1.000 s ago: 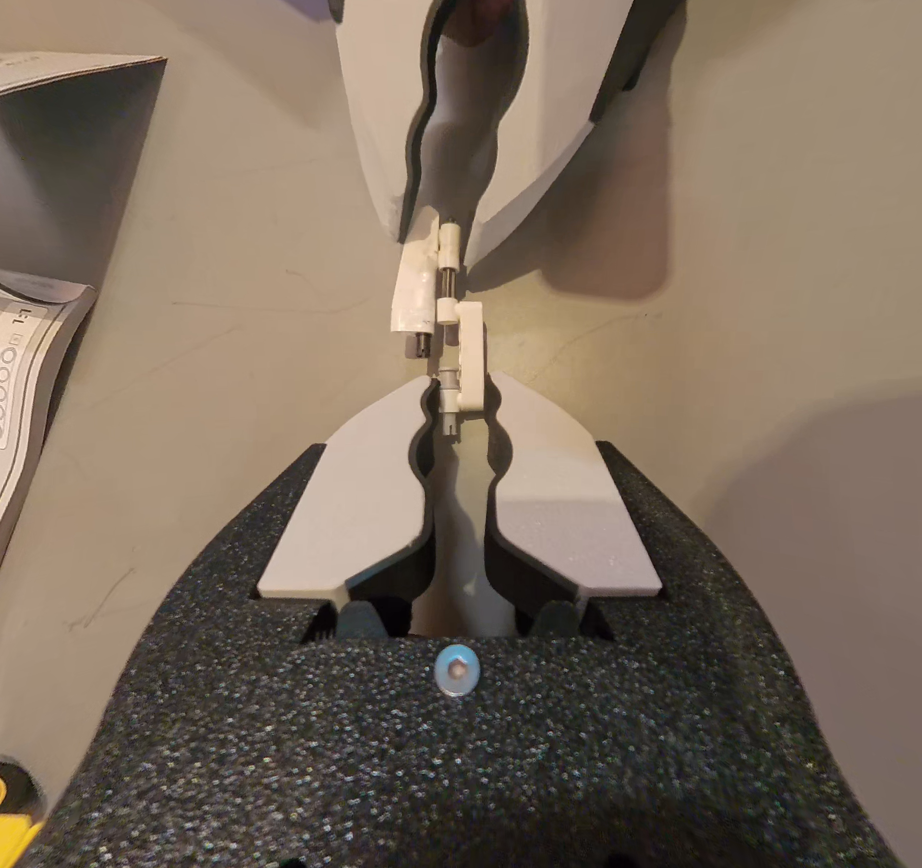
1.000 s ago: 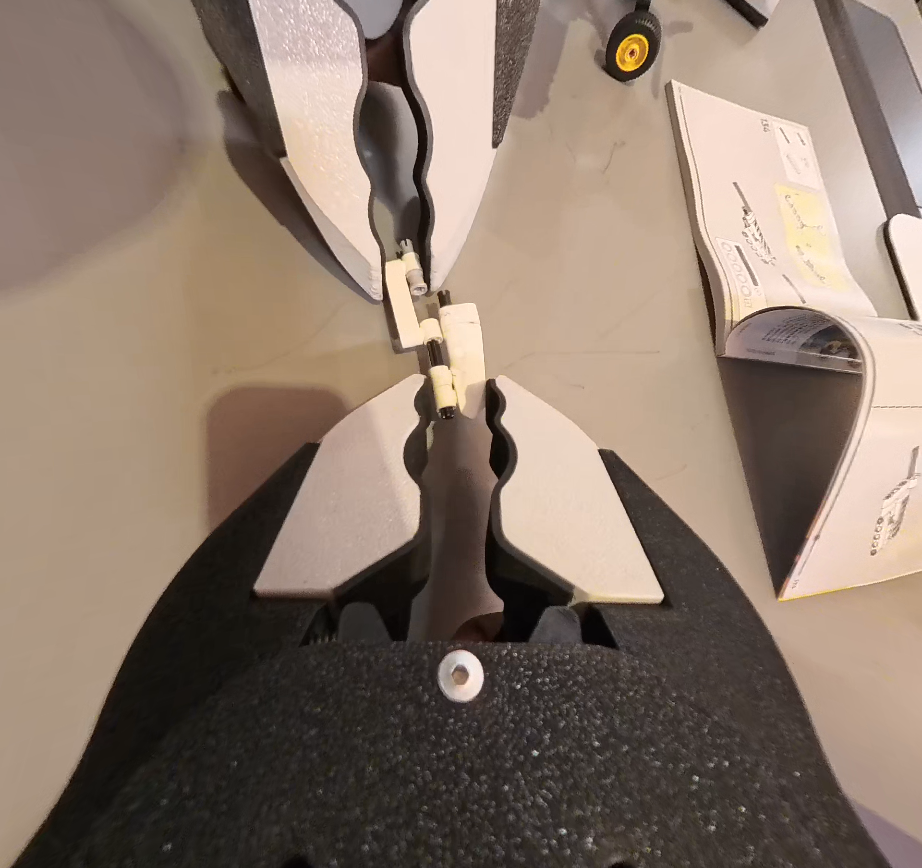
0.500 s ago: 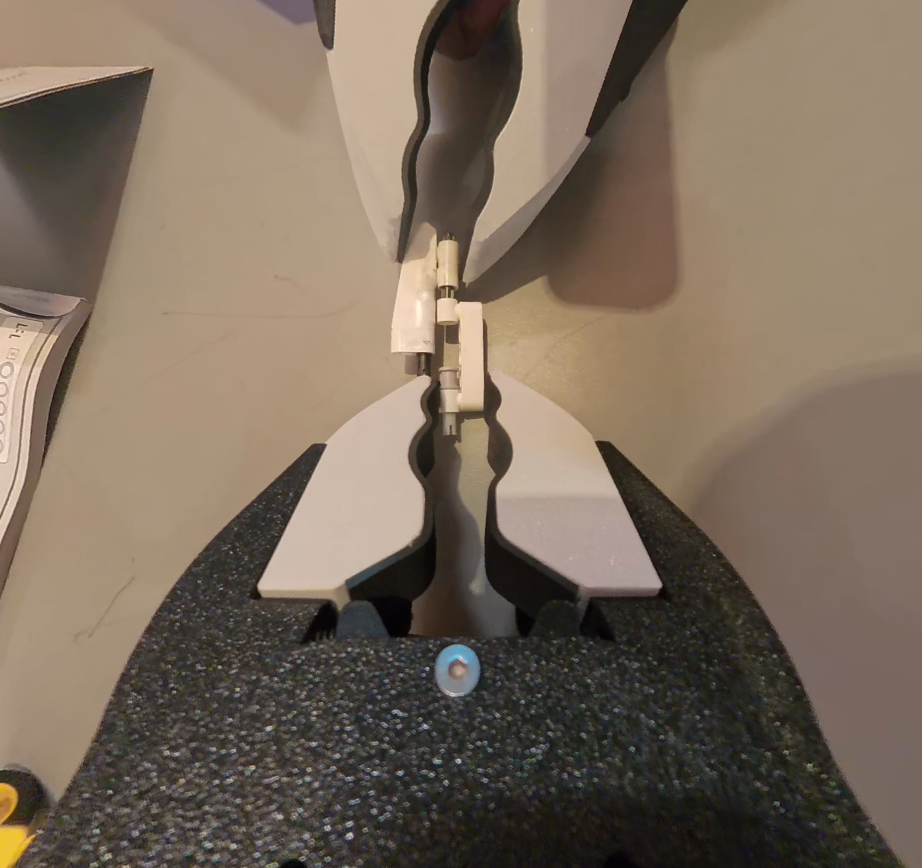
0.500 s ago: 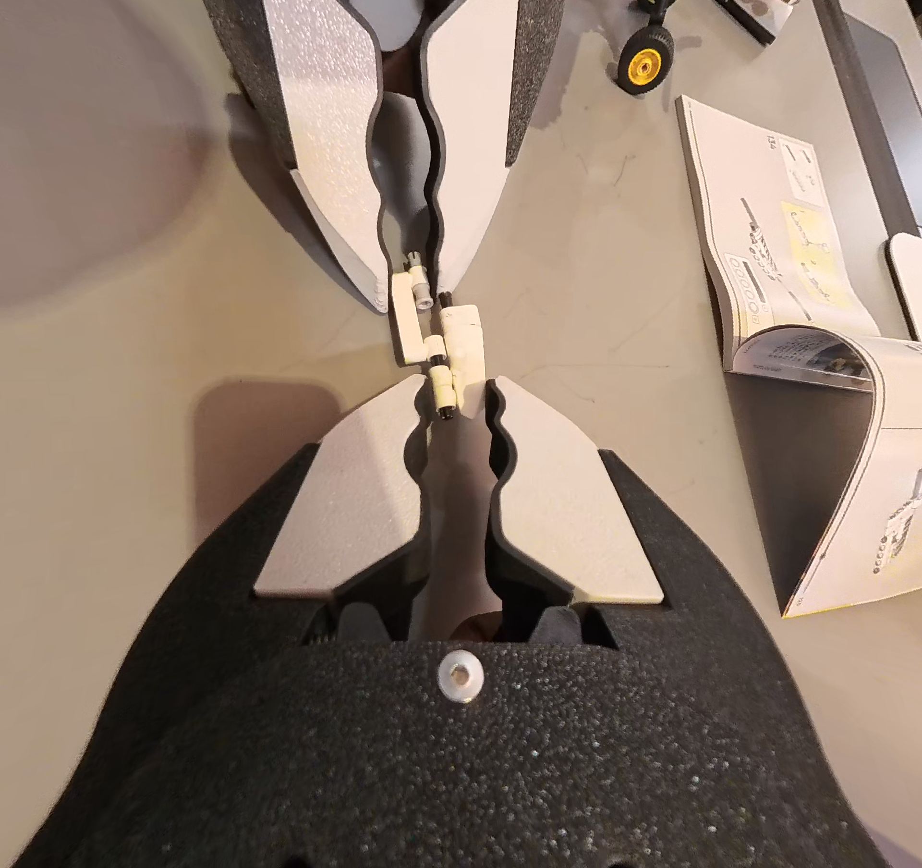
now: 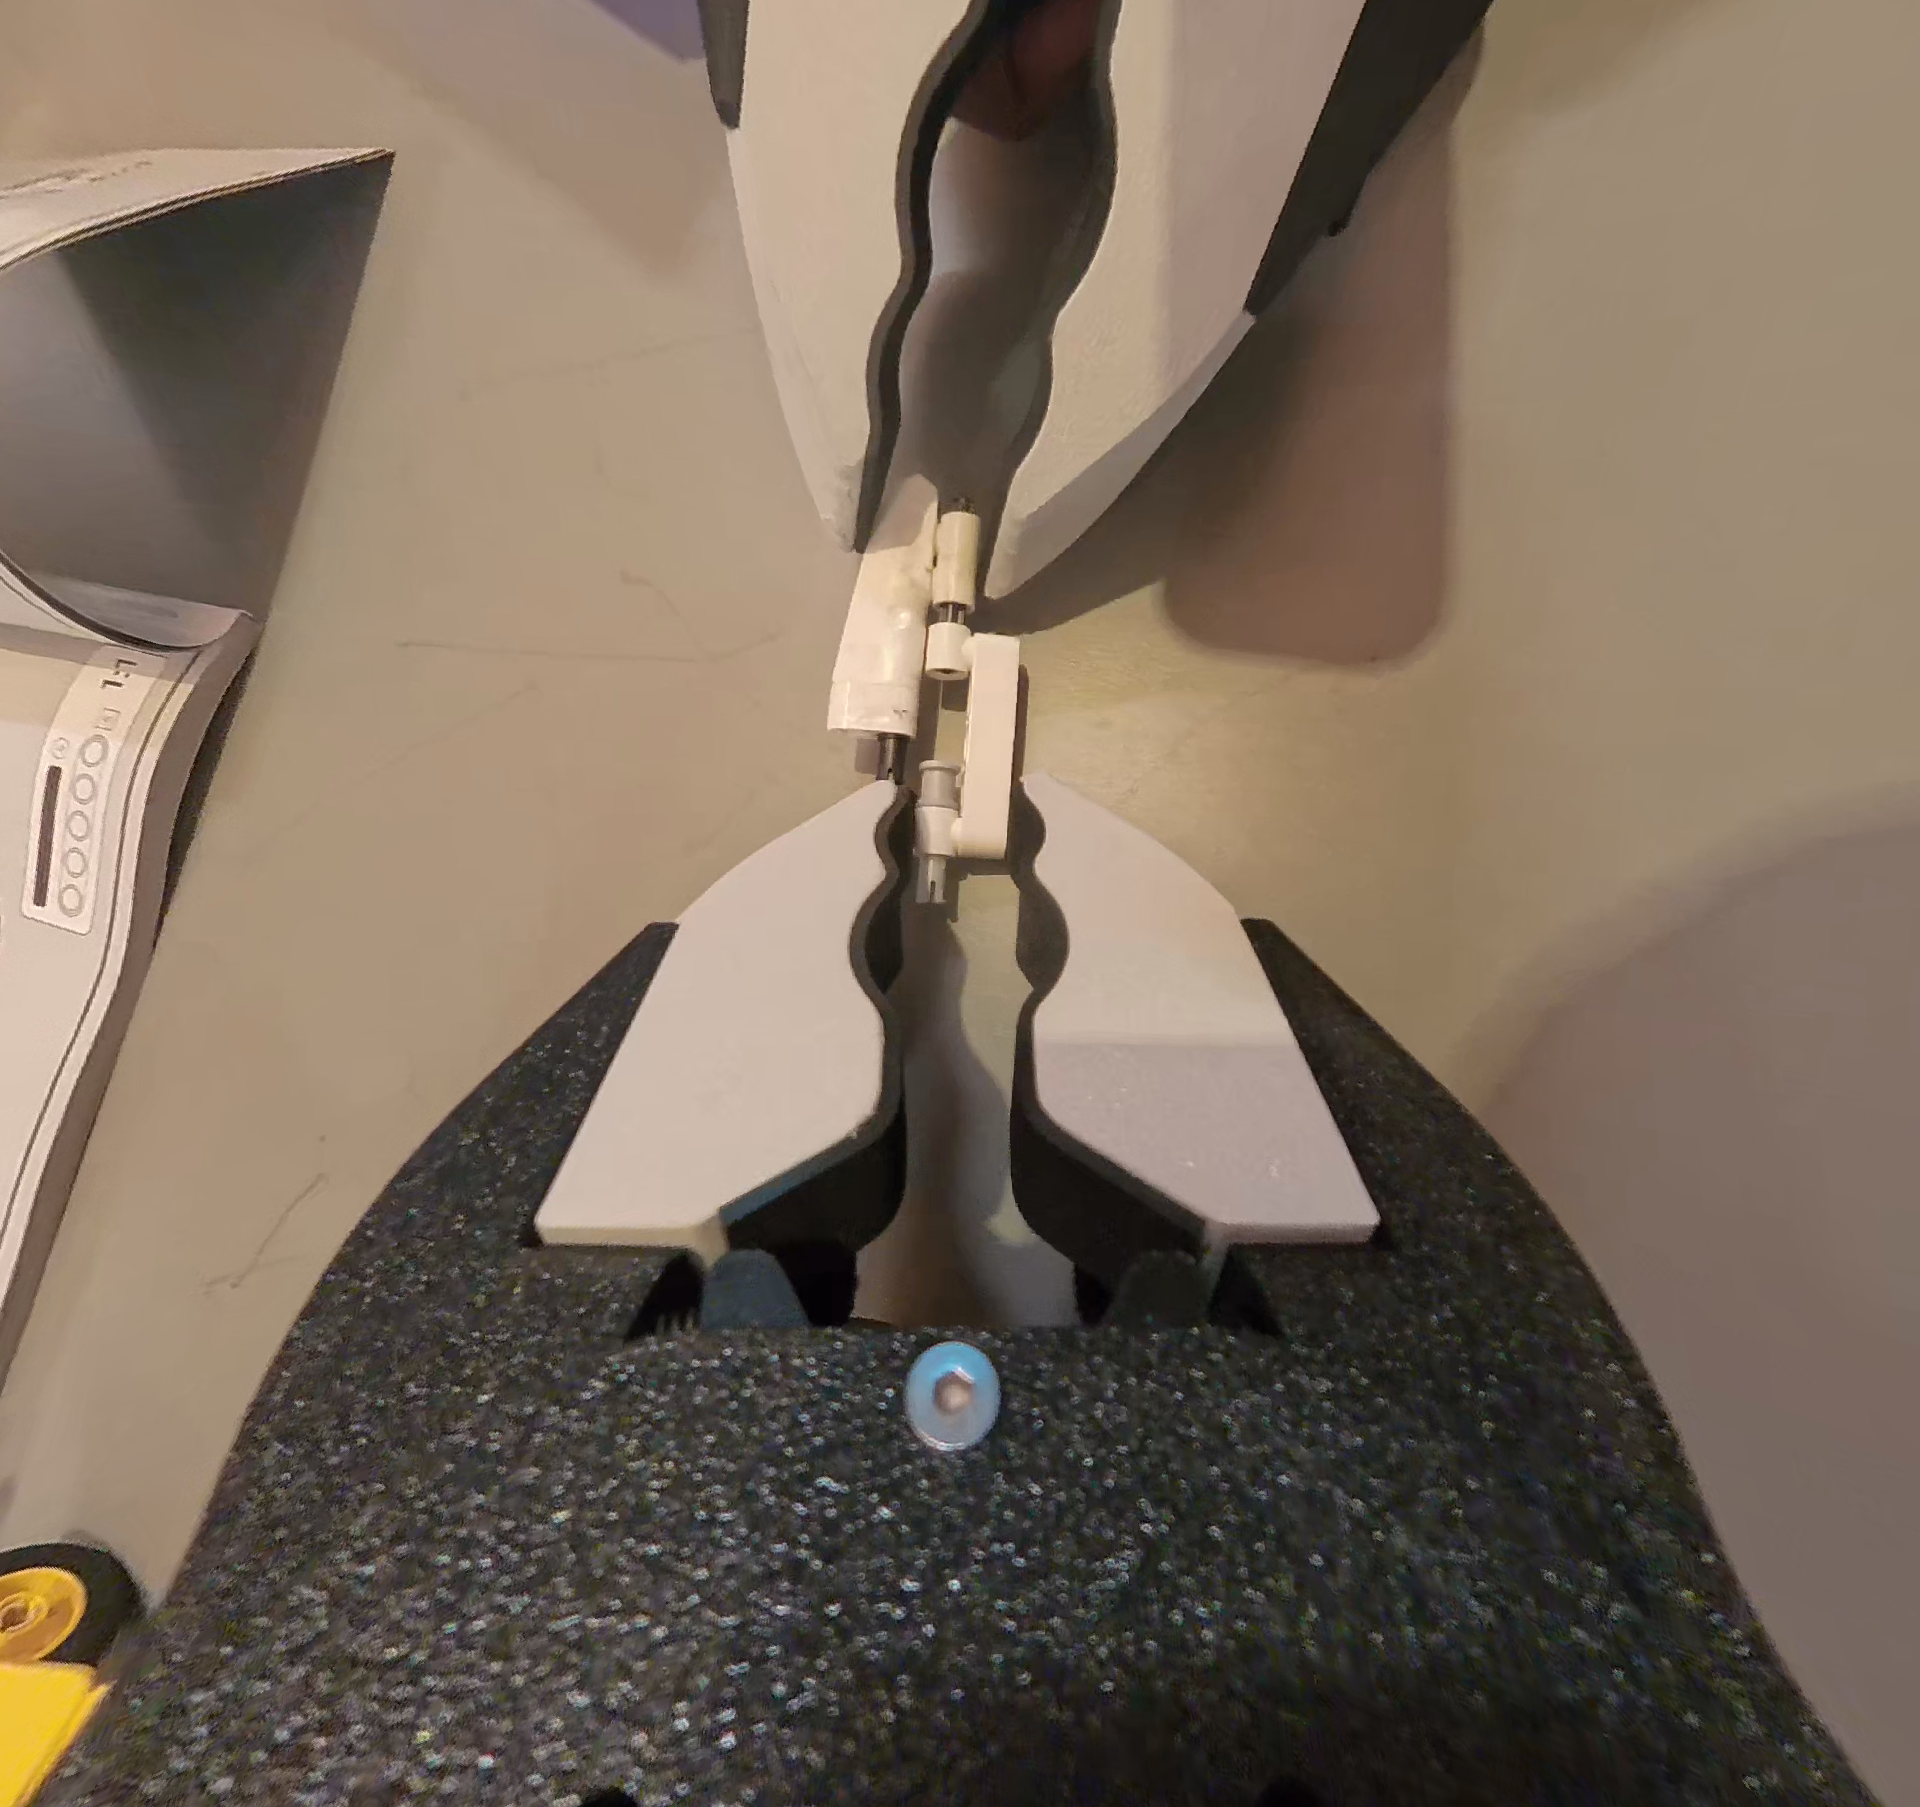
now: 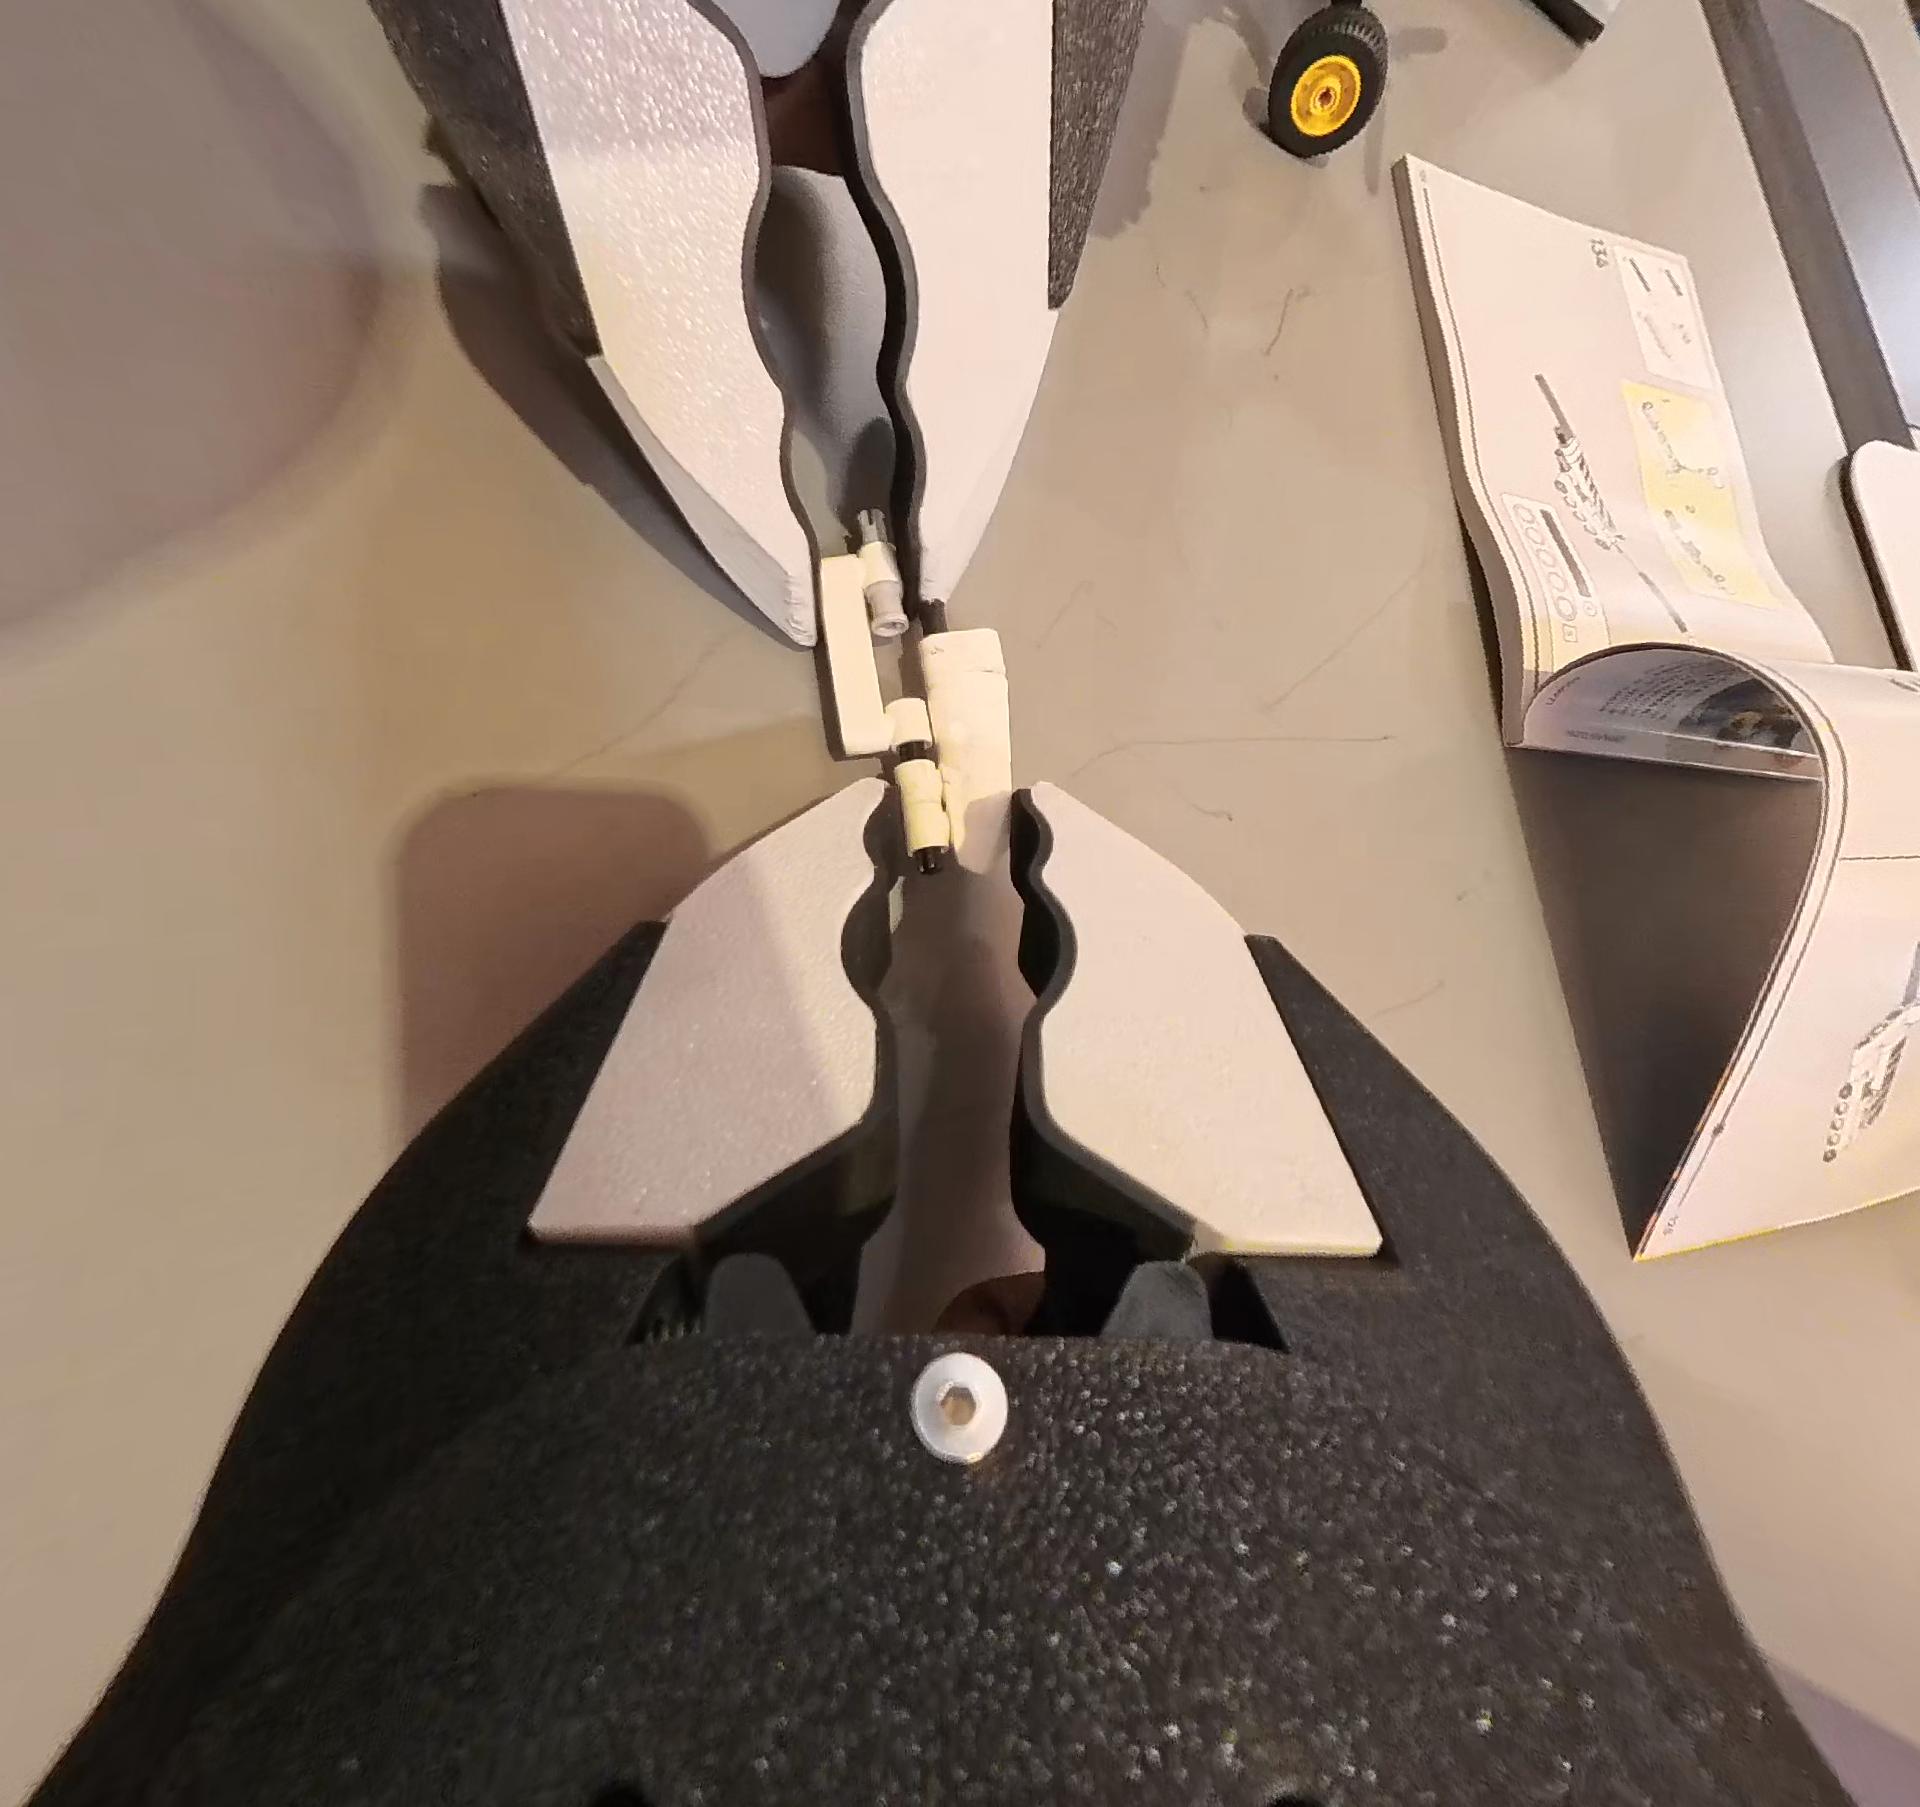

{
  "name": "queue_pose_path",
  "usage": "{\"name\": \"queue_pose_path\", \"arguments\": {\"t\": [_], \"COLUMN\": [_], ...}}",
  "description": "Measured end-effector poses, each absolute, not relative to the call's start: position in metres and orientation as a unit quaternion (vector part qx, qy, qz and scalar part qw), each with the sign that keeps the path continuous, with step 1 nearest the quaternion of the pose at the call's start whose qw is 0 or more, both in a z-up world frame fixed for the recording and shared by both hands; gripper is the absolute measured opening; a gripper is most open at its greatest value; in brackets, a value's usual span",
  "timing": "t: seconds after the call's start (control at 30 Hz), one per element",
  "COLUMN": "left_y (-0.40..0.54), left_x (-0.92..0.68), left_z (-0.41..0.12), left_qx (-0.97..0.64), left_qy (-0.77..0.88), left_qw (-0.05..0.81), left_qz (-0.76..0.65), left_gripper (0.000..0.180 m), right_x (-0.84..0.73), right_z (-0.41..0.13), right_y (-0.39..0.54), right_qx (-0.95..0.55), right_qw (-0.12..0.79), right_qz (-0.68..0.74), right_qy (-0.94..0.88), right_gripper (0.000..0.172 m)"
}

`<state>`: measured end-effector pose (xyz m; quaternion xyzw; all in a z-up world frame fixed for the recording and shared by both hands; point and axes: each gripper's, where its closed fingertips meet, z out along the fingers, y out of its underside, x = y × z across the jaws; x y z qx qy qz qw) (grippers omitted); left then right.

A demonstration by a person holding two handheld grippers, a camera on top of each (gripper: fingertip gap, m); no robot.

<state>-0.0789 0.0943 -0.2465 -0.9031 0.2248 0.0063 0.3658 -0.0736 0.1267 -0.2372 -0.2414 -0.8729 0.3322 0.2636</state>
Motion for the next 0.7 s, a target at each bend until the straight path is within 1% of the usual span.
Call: {"name": "queue_pose_path", "arguments": {"t": [0.4,0.7], "left_y": [0.0975,0.0966], "left_x": [-0.0840,-0.0884], "left_z": [-0.2457,-0.2443], "left_qx": [-0.905,-0.910], "left_qy": [0.208,0.191], "left_qw": [0.371,0.368], "left_qz": [0.029,0.024], "left_gripper": [0.018,0.026], "right_x": [-0.0752,-0.0750], "right_z": [-0.2393,-0.2398], "right_y": [0.1295,0.1292], "right_qx": [-0.260,-0.265], "right_qw": [0.260,0.254], "right_qz": [0.325,0.326], "right_qy": [-0.871,-0.871], "right_gripper": [0.020,0.020]}}
